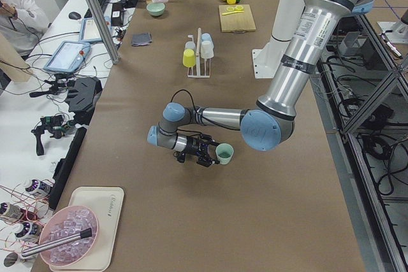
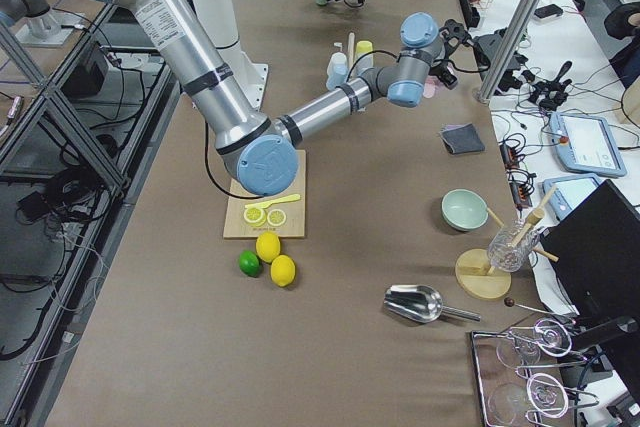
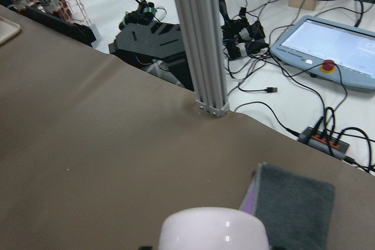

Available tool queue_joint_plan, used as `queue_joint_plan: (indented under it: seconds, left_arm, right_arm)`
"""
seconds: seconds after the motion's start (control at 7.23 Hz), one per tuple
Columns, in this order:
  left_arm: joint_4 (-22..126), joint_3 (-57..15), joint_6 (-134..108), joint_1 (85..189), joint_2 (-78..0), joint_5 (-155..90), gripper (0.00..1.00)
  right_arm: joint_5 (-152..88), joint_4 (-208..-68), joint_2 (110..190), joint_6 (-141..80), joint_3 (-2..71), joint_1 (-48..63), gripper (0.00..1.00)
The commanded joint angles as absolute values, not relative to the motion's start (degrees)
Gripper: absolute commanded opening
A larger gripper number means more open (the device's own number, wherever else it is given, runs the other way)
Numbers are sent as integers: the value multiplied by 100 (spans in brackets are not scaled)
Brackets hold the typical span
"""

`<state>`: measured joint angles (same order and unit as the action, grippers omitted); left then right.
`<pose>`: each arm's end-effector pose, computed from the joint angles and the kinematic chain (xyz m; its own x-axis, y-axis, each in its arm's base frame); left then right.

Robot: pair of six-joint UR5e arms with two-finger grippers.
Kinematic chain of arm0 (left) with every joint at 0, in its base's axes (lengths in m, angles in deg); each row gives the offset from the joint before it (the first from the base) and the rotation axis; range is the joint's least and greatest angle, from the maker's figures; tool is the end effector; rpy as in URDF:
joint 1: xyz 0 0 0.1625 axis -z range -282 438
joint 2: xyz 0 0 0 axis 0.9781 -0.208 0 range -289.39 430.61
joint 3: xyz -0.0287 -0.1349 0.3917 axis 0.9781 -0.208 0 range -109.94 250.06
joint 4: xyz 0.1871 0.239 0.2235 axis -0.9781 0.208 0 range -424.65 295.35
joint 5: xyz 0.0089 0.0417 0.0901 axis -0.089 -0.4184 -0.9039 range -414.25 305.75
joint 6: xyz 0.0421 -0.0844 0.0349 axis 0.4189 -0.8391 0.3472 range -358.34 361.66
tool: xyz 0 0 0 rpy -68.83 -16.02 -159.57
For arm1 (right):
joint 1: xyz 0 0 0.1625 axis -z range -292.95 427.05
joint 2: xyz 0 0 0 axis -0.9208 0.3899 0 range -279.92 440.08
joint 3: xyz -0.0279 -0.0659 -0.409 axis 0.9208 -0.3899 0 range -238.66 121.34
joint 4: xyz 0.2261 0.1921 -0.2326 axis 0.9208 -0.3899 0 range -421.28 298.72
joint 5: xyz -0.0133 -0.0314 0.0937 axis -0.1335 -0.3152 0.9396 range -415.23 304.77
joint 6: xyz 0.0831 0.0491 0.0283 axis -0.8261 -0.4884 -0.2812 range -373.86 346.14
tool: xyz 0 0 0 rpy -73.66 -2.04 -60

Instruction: Place cup on cup holder

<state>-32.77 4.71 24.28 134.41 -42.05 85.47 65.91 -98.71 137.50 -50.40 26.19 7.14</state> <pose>0.2326 -0.4525 0.6768 0.7288 -0.0187 -0.6844 -0.6024 0.4576 -0.6540 -0.2499 -0.5934 0.2667 0.4416 -0.6094 0.6585 -0.2189 0.6386 0.7377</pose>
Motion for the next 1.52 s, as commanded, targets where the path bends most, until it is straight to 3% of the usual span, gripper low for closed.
queue_joint_plan:
  seconds: [0.0,0.28,0.83,0.97,1.25,1.38]
  left_arm:
    - [-3643,459,2828,13433,-4198,8541,97]
    - [-3644,459,2829,13425,-4190,8541,97]
    - [-3478,467,2802,13363,-4058,8550,97]
    - [-3477,467,2802,13363,-4066,8515,93]
    - [-3521,476,2767,13337,-4075,8506,43]
    - [-3539,485,2758,13337,-4075,8514,31]
  right_arm:
    - [5477,-9187,14176,-5482,3315,1559,0]
    - [4685,-9152,14502,-5430,3993,2123,0]
    - [3513,-7616,14740,-5167,3847,2846,0]
    - [3207,-7126,14688,-5157,3551,2977,0]
    - [2792,-5957,14496,-5165,2821,3066,0]
    - [2530,-5439,14381,-5157,2566,3197,0]
